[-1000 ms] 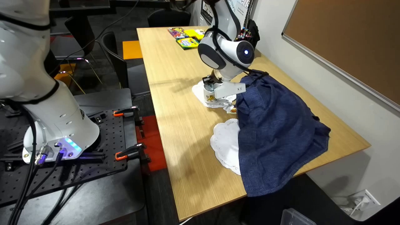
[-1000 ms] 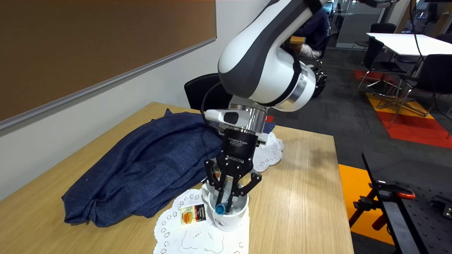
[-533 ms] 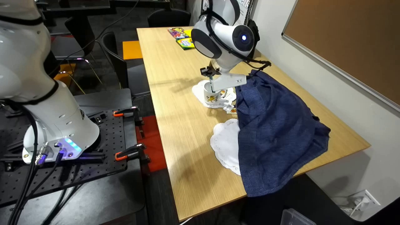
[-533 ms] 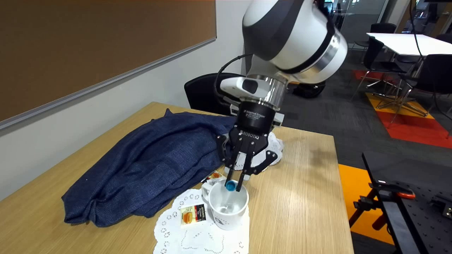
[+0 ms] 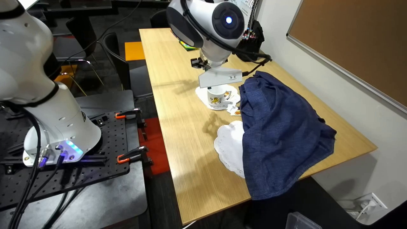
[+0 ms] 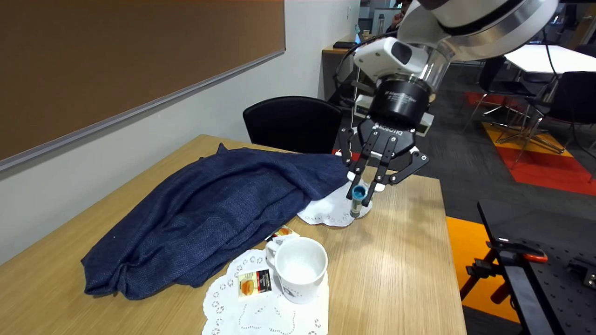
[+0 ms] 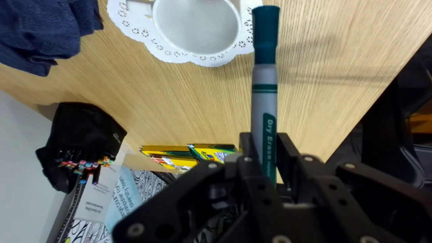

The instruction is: Remove the marker from the mug and put it on the table

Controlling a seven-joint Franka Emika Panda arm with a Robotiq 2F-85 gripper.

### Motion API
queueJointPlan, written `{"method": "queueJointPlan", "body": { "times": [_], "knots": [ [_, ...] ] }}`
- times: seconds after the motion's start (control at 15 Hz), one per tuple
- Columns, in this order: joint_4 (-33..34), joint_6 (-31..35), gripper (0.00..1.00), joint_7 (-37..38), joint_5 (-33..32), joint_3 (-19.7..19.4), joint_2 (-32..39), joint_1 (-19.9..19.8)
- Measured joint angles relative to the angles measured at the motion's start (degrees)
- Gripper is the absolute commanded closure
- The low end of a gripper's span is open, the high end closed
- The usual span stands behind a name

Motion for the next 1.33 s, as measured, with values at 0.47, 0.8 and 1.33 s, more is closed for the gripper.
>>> {"method": "queueJointPlan", "body": {
  "times": [0.47,0.8,1.33],
  "knots": [
    [-5.3,6.6,0.79,15.0,-0.2,-2.5,-5.9,-0.7],
    [-5.6,7.2,0.79,16.1,-0.2,-2.5,-5.9,-0.7],
    [-5.1,7.2,0.95,28.3,-0.9,-2.7,-4.2,-0.7]
  ]
}}
